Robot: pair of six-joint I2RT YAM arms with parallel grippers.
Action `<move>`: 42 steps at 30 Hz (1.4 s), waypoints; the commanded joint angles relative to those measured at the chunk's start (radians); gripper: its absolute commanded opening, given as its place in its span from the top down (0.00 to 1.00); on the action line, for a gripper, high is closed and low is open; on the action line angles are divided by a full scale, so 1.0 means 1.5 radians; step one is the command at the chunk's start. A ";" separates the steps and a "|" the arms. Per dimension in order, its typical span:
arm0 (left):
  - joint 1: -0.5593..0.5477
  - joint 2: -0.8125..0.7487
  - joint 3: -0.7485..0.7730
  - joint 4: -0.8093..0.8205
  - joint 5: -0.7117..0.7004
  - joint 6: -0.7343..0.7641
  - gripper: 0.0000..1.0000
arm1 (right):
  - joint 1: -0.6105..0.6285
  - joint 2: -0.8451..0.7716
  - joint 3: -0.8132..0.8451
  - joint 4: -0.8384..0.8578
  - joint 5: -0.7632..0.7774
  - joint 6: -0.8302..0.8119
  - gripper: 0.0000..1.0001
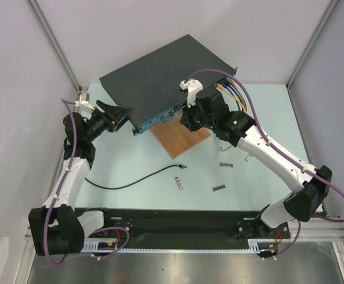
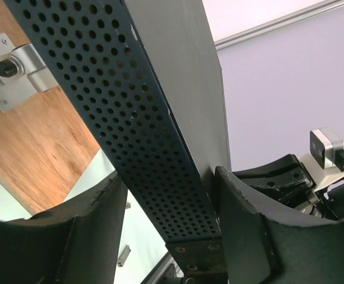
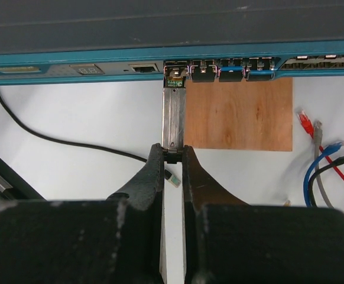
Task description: Insert the plug into the switch port
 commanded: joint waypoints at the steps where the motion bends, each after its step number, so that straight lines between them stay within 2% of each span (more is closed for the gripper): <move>1: -0.020 0.001 -0.002 0.032 -0.006 0.015 0.51 | -0.001 0.004 0.040 0.022 0.014 0.012 1.00; 4: -0.020 -0.003 -0.004 0.025 -0.007 0.020 0.69 | -0.001 0.008 0.043 0.023 0.023 0.004 1.00; 7: -0.020 -0.004 -0.004 0.023 -0.008 0.022 0.78 | 0.000 0.014 0.042 0.019 0.030 -0.007 1.00; 13: -0.020 -0.003 -0.001 0.019 -0.007 0.024 0.88 | 0.001 0.012 0.038 0.014 0.033 -0.024 1.00; 27: -0.021 -0.007 -0.001 0.014 -0.009 0.029 0.99 | -0.019 0.005 0.024 0.010 0.016 -0.023 1.00; 42: -0.021 -0.007 -0.002 0.007 -0.009 0.030 1.00 | -0.002 0.024 0.042 0.011 0.007 -0.031 1.00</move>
